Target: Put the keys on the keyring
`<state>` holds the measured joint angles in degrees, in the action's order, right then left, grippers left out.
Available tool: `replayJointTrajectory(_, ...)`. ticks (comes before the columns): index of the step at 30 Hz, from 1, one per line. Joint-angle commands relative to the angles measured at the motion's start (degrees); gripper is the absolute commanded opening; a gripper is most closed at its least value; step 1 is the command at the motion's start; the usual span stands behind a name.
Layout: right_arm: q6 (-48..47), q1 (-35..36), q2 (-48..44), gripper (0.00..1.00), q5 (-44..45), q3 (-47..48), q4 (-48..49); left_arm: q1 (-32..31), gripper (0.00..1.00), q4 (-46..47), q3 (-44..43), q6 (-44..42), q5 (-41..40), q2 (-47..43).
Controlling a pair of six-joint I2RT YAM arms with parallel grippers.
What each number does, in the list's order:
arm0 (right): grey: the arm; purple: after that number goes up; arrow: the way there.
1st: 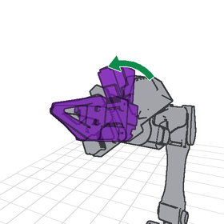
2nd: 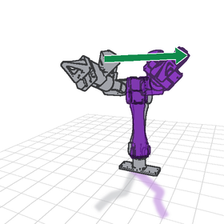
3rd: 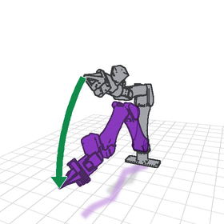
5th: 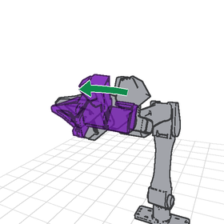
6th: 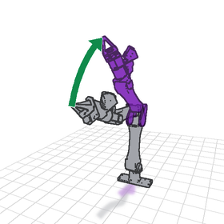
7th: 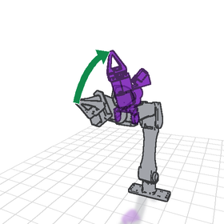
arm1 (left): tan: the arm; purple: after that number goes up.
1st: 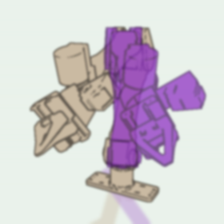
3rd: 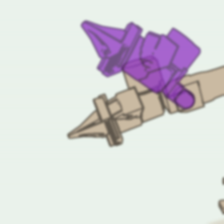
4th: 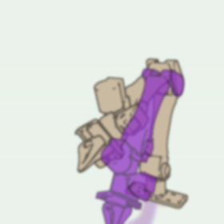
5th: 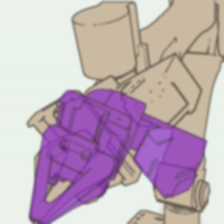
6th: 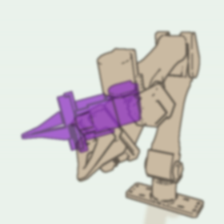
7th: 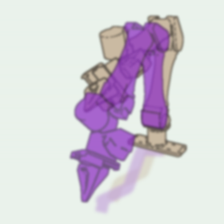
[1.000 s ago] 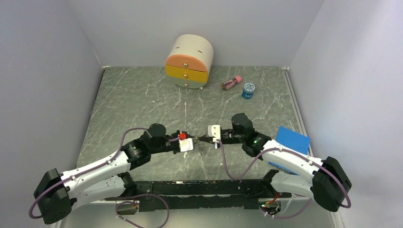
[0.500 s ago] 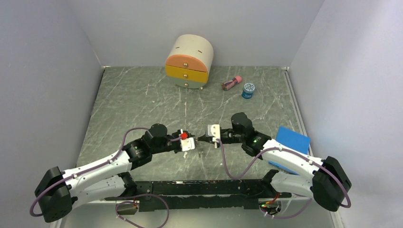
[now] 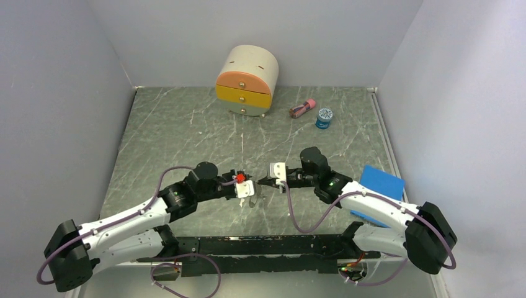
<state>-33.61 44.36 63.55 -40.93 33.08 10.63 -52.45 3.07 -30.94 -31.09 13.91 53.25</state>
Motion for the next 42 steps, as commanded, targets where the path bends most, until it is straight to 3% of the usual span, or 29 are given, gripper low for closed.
replayJointTrajectory(1, -0.3, 0.3, 0.3, 0.0, -1.1, 2.2, 3.5, -0.3, 0.33, -2.6, -2.3, -2.4, -3.3, -3.3)
replayJointTrajectory(12, 1.0, 0.3, 0.9, 0.0, -1.7, 1.2, 6.0, -0.3, 0.34, -8.0, -2.3, -5.5, -5.2, -5.3)
replayJointTrajectory(20, 0.9, 0.4, 1.3, 0.0, -2.2, 1.7, 5.7, -0.3, 0.33, -1.7, -3.0, -2.7, 1.2, -2.7)
replayJointTrajectory(31, 2.6, 0.3, 1.5, 0.0, -1.0, 1.7, 6.7, -0.3, 0.34, 1.8, -2.3, 1.6, -2.3, -2.5)
replayJointTrajectory(34, 5.1, 0.3, 1.7, 0.0, 1.1, 1.2, 8.5, -0.3, 0.39, 3.8, -1.3, 8.1, -9.4, -3.7)
replayJointTrajectory(38, 7.9, 0.3, 1.5, 0.0, 3.1, -0.6, 11.2, -0.2, 0.59, 6.6, 1.7, 14.6, -13.6, -6.8)
replayJointTrajectory(42, 8.8, 0.3, 1.6, 0.0, 3.6, -1.1, 11.5, 0.0, 0.79, 6.9, 2.4, 25.6, -28.0, -8.4)
